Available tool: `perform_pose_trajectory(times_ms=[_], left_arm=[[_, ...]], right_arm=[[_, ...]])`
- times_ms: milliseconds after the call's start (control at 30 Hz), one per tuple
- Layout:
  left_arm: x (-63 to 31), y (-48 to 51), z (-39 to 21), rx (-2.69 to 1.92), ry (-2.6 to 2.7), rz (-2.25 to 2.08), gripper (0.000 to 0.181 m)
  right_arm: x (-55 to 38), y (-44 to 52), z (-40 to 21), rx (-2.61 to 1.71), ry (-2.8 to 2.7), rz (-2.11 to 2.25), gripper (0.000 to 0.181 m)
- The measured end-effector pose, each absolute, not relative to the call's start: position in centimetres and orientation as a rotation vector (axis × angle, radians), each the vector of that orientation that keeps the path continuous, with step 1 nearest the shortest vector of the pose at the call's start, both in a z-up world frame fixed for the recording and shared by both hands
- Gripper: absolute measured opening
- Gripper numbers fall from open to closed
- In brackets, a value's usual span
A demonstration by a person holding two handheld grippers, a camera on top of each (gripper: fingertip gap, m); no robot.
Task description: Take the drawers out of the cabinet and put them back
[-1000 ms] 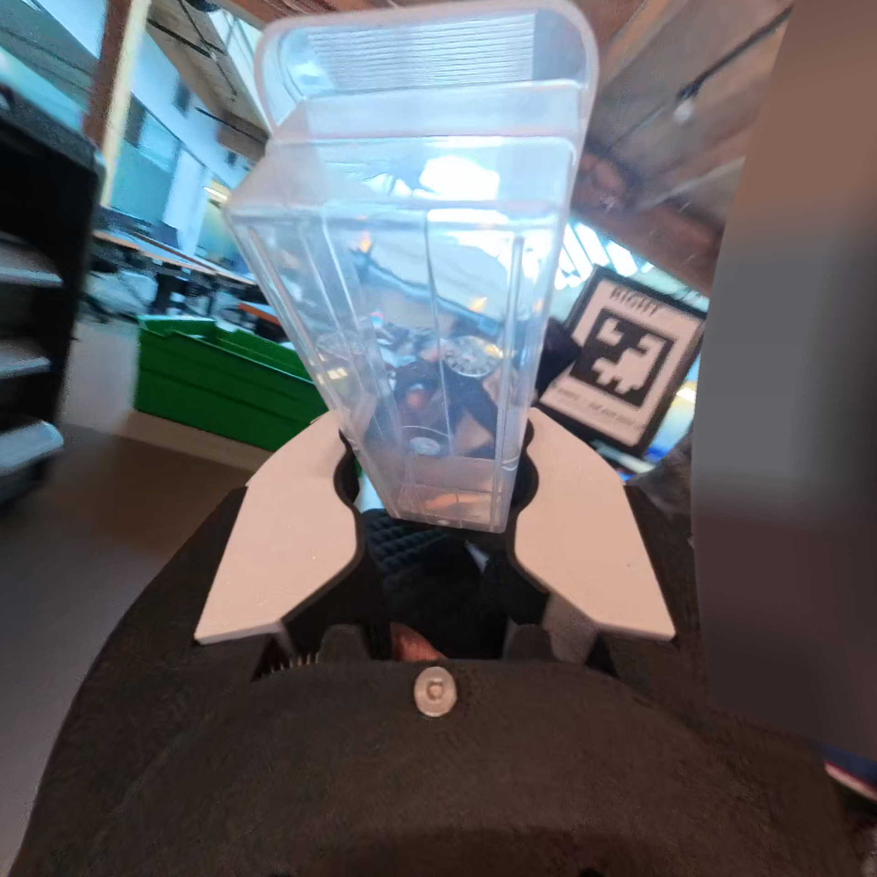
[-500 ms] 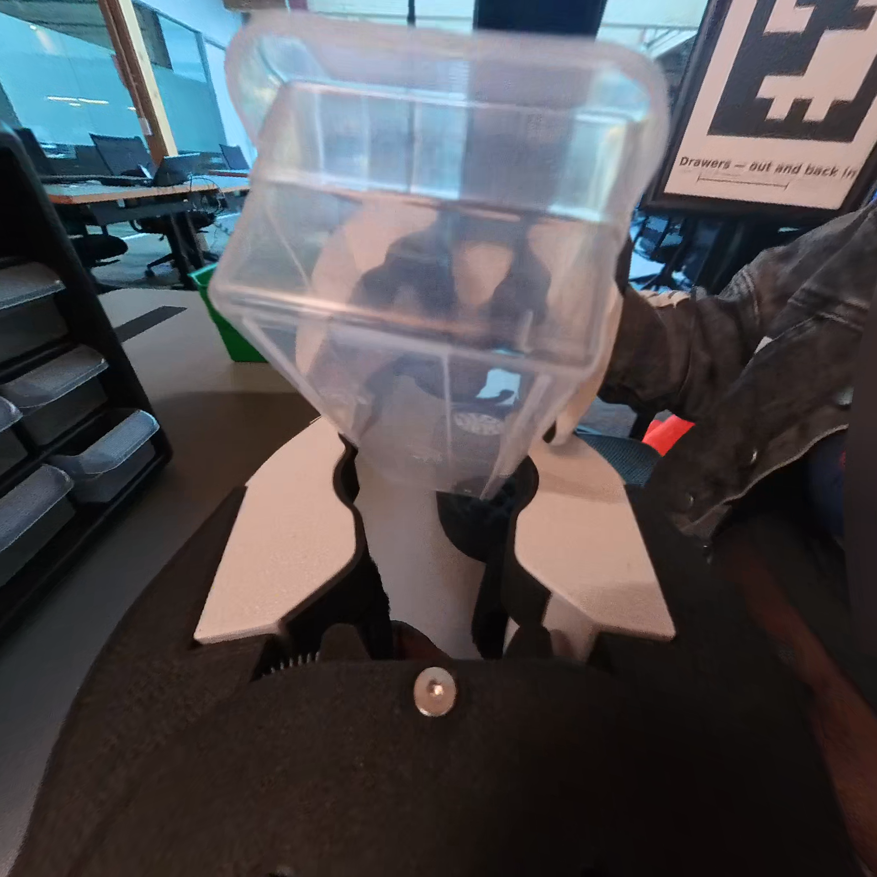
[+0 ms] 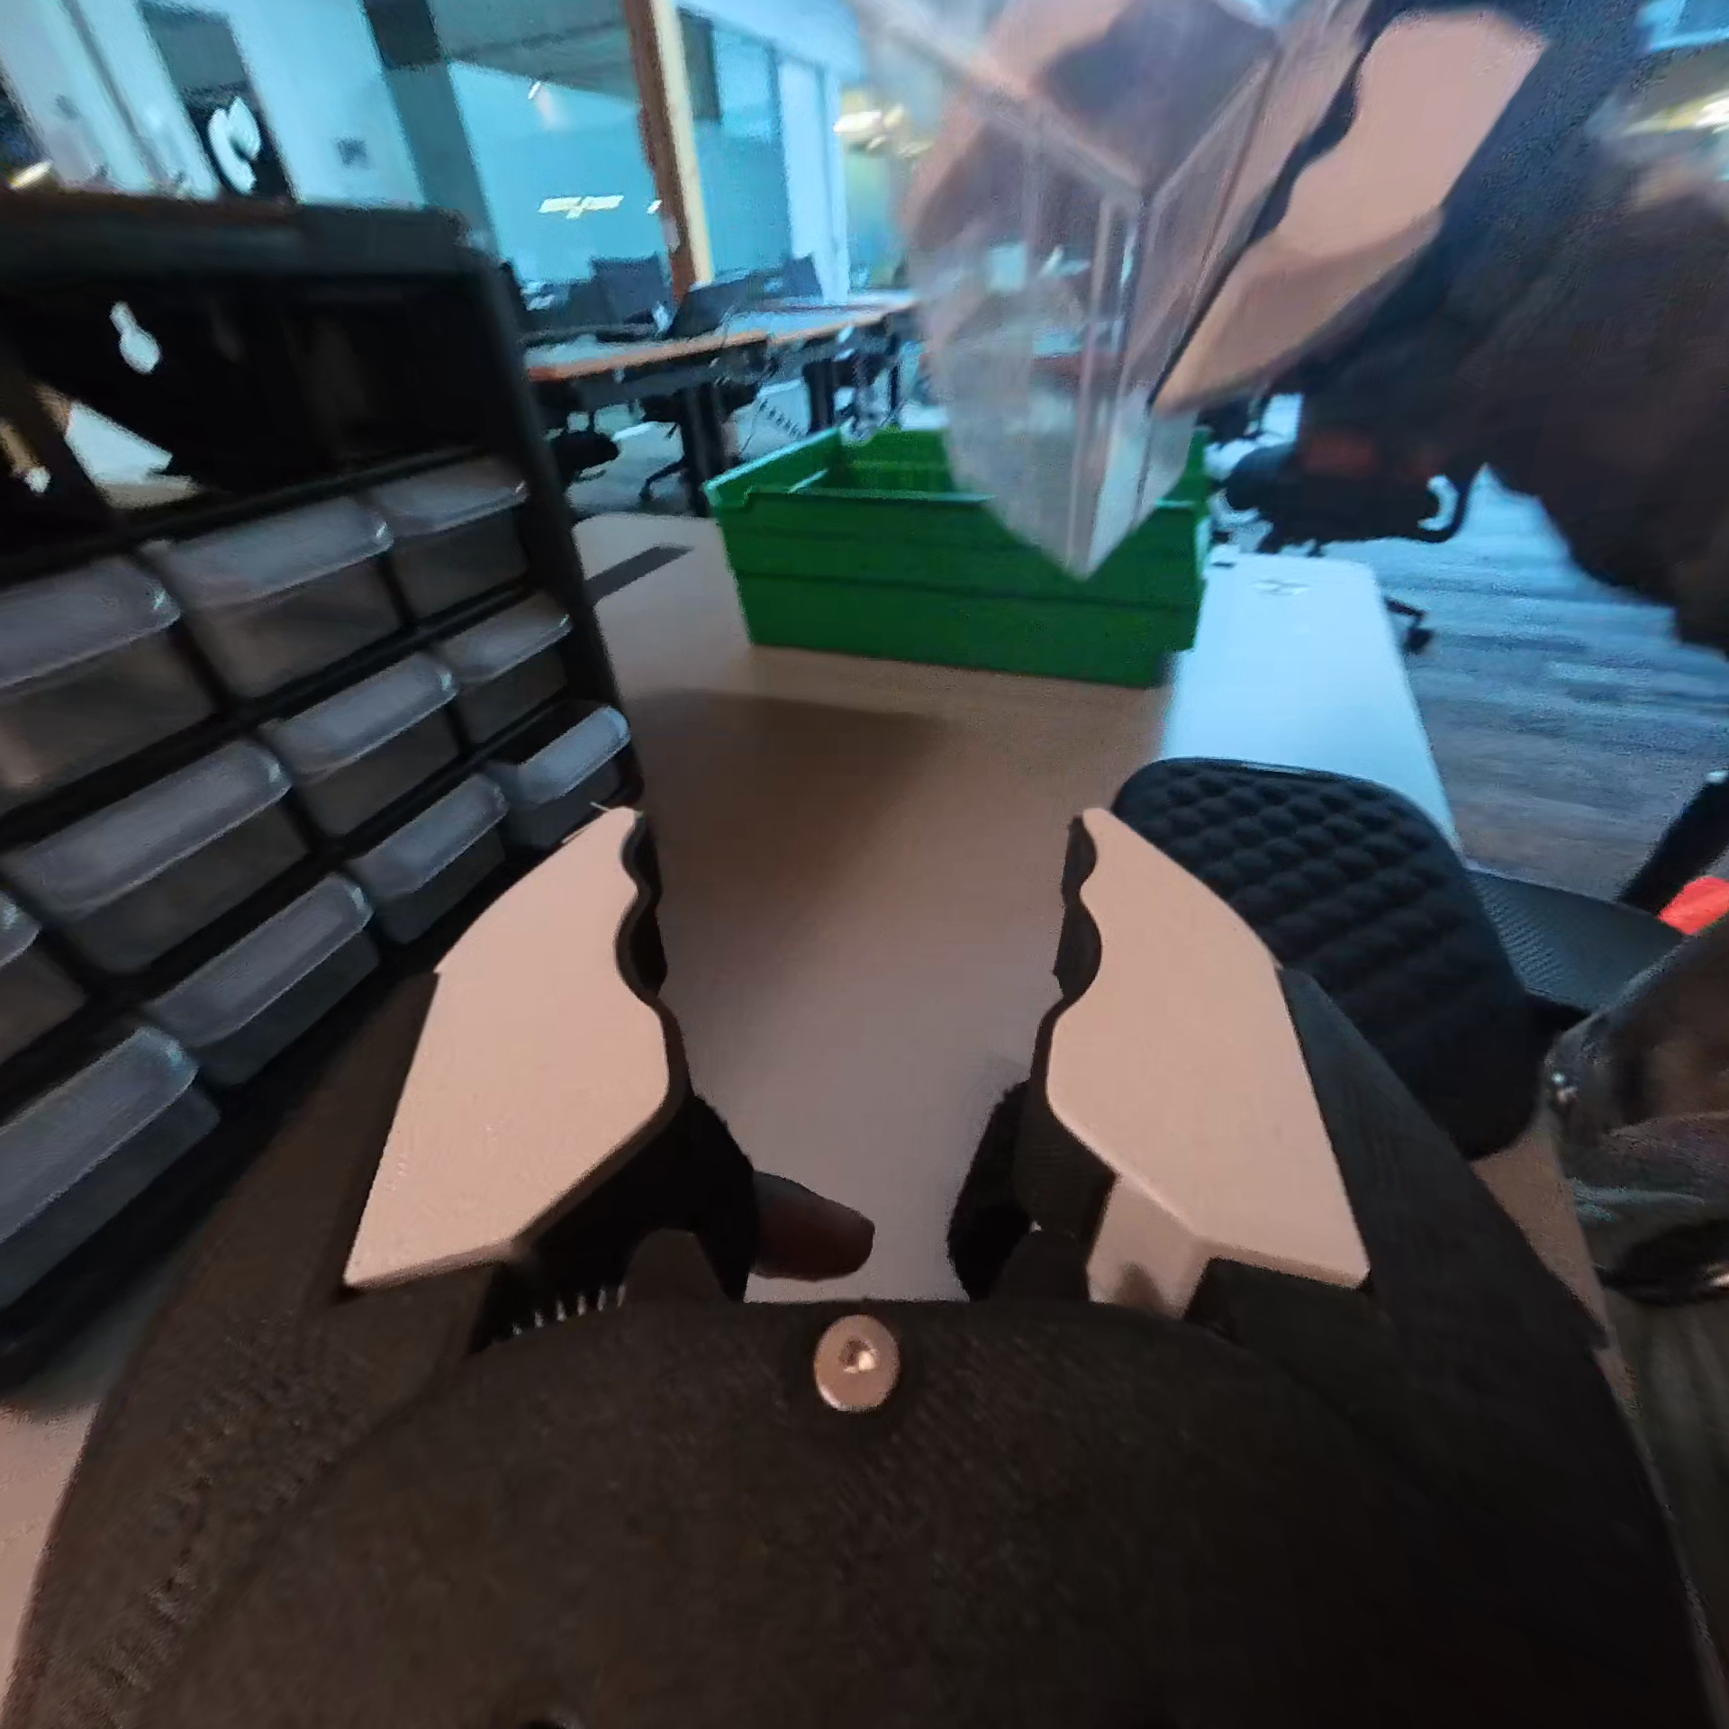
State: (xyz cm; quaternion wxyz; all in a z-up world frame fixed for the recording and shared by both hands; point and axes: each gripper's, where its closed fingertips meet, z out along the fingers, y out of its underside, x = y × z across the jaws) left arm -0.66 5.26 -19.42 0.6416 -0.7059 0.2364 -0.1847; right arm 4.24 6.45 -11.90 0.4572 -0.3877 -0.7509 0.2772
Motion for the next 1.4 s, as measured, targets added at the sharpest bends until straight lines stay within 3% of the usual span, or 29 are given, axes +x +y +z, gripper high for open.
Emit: perform_pose_trajectory(times_ms=[267, 533, 933, 1233, 1400], left_arm=[[-1.3, 5.5, -19.1, -1.611, 0.490, -0.412, 0.086], [-1.6, 5.9, -19.7, -1.640, 0.478, -0.399, 0.083], [-1.9, 6.1, -19.9, -1.654, 0.446, -0.427, 0.079], [-2.3, 6.3, -20.0, -1.664, 0.422, -0.431, 0.076], [-2.2, 6.2, -20.0, -1.662, 0.426, -0.432, 0.075]], right_arm=[[18.4, 18.8, -10.0, -0.998, -2.156, -0.142, 0.056], [31.6, 24.7, -17.3, -1.327, -2.555, -0.524, 0.057], [34.0, 24.5, -24.5, -1.642, -2.833, -0.331, 0.057], [33.2, 26.8, -25.4, -1.468, -2.786, -0.477, 0.057], [33.2, 24.4, -24.6, -1.781, -2.733, -0.176, 0.057]])
